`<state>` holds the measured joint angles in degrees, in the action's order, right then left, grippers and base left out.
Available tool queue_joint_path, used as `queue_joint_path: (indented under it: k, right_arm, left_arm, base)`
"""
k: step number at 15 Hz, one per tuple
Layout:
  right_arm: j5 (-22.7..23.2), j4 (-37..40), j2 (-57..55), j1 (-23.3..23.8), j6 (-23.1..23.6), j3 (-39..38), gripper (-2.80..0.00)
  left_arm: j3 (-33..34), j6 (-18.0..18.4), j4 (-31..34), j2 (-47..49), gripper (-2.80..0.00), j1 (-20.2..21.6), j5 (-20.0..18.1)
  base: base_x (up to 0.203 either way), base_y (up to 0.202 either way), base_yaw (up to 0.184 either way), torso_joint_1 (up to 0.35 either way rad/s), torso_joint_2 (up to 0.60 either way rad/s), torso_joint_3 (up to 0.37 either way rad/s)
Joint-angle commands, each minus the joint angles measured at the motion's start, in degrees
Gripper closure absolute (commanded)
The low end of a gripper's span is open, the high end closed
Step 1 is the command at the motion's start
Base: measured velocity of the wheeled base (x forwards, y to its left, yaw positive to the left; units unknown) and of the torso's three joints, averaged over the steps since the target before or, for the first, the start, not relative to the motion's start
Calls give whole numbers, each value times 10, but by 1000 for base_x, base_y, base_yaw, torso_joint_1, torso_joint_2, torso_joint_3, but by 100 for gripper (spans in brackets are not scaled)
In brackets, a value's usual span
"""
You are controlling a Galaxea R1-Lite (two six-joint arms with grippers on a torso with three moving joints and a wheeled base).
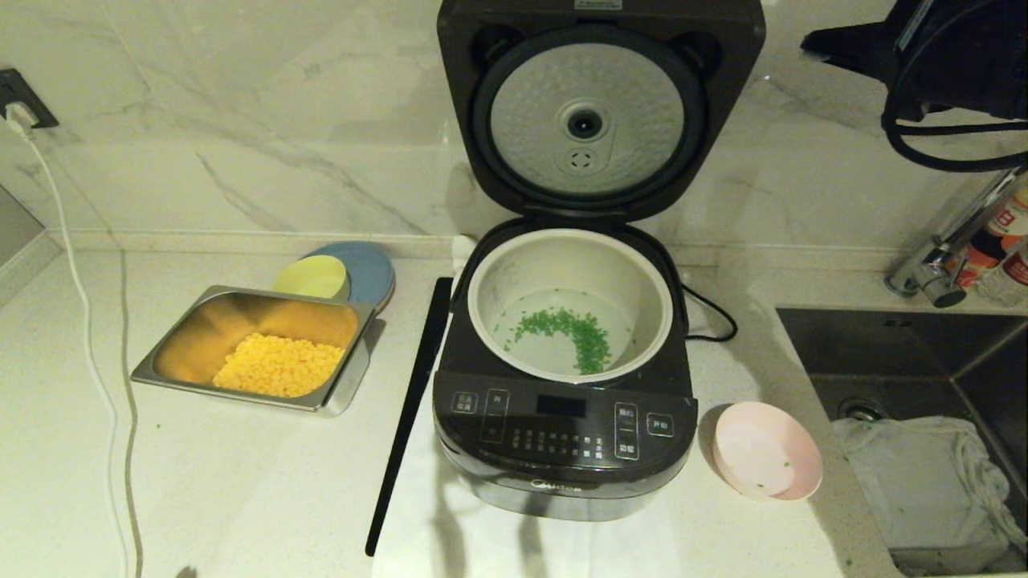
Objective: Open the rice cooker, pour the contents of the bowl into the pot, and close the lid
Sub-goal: Close the rice cooker
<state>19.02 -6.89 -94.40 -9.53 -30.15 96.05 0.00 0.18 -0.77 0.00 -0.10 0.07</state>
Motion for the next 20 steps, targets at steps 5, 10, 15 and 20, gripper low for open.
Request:
queue_joint_path:
  k: [5, 10, 15, 20]
  right_arm:
    - [4, -9, -8, -47, -1, -16, 0]
    - [10, -37, -18, -59, -1, -12, 0]
    - [39, -37, -12, -60, 0, -9, 0]
    - [40, -37, -11, -59, 4, -9, 0]
  left_arm:
    - [5, 0, 0, 0, 0, 0, 0]
    - [5, 0, 0, 0, 0, 0, 0]
    - [5, 0, 0, 0, 0, 0, 0]
    - [5, 0, 0, 0, 0, 0, 0]
  base:
    - [0, 0, 0, 0, 0, 0]
    - [0, 0, 0, 0, 0, 0]
    - [0, 0, 0, 0, 0, 0]
    - [0, 0, 0, 0, 0, 0]
